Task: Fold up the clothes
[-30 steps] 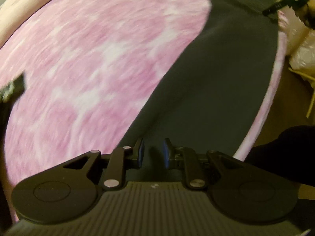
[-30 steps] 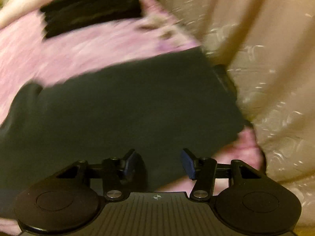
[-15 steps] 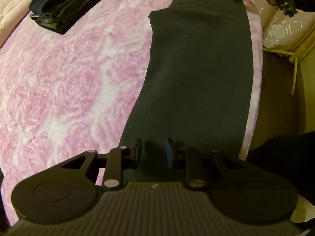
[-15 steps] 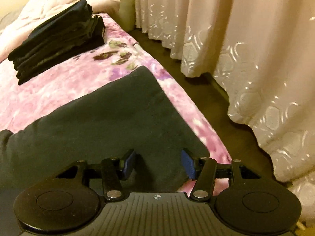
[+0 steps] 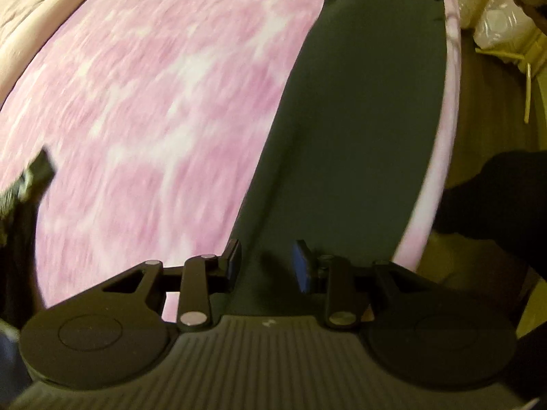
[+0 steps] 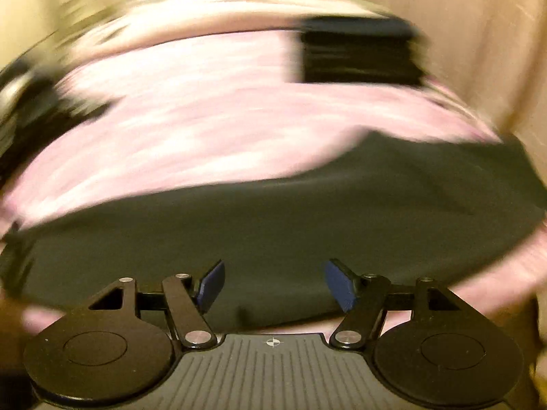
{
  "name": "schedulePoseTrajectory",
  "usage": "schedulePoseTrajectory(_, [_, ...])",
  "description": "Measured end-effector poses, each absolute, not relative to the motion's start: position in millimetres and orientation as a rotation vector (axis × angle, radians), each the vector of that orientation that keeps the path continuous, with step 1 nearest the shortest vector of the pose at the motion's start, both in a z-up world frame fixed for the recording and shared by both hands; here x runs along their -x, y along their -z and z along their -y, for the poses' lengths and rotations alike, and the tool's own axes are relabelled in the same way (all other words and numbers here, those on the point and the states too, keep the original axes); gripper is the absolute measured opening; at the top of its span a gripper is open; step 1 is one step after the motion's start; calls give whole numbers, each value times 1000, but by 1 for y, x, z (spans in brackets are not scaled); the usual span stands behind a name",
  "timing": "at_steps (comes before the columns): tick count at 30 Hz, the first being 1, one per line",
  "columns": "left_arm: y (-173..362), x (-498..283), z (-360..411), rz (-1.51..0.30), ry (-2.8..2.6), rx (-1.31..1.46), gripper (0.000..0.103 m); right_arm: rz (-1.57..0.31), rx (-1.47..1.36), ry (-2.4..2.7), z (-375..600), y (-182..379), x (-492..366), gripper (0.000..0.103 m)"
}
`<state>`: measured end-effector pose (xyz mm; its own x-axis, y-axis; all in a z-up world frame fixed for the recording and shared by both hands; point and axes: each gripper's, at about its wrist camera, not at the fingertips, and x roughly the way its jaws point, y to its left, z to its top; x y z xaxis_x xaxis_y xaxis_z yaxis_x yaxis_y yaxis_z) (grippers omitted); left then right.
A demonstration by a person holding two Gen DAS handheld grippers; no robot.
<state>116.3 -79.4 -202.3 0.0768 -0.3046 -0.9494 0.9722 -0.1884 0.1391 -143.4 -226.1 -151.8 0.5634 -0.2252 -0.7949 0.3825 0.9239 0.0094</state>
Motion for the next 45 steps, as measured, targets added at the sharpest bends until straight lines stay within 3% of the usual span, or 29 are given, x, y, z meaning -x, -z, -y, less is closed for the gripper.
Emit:
schedulePoseTrajectory(6, [196, -176, -33, -746, 1416, -1160, 29, -929, 118, 82, 42, 174, 79, 68])
schedulePoseTrajectory(20, [205, -227, -104, -748, 1434, -1019, 31, -940, 558, -130, -82, 254, 10, 68])
schedulePoseTrajectory(26, [208, -231, -113, -759, 1438, -998, 31, -939, 513, -113, -77, 248, 13, 30])
schedulePoseTrajectory(27, [208, -231, -113, -759, 1439, -1001, 31, -937, 502, -97, -76, 245, 12, 25])
schedulePoseTrajectory(29, [208, -231, -110, -756, 1446, -1006, 31, -932, 478, -74, -73, 240, 10, 25])
schedulePoseTrajectory(31, [208, -230, -106, -748, 1451, -1010, 31, -924, 448, -70, -69, 235, 9, 12])
schedulePoseTrajectory(35, [203, -227, -93, -726, 1455, -1014, 31, -894, 345, -38, -56, 212, 12, 10])
schedulePoseTrajectory(45, [158, -211, -35, -602, 1502, -925, 33, -644, -343, 375, 89, 101, 66, 10])
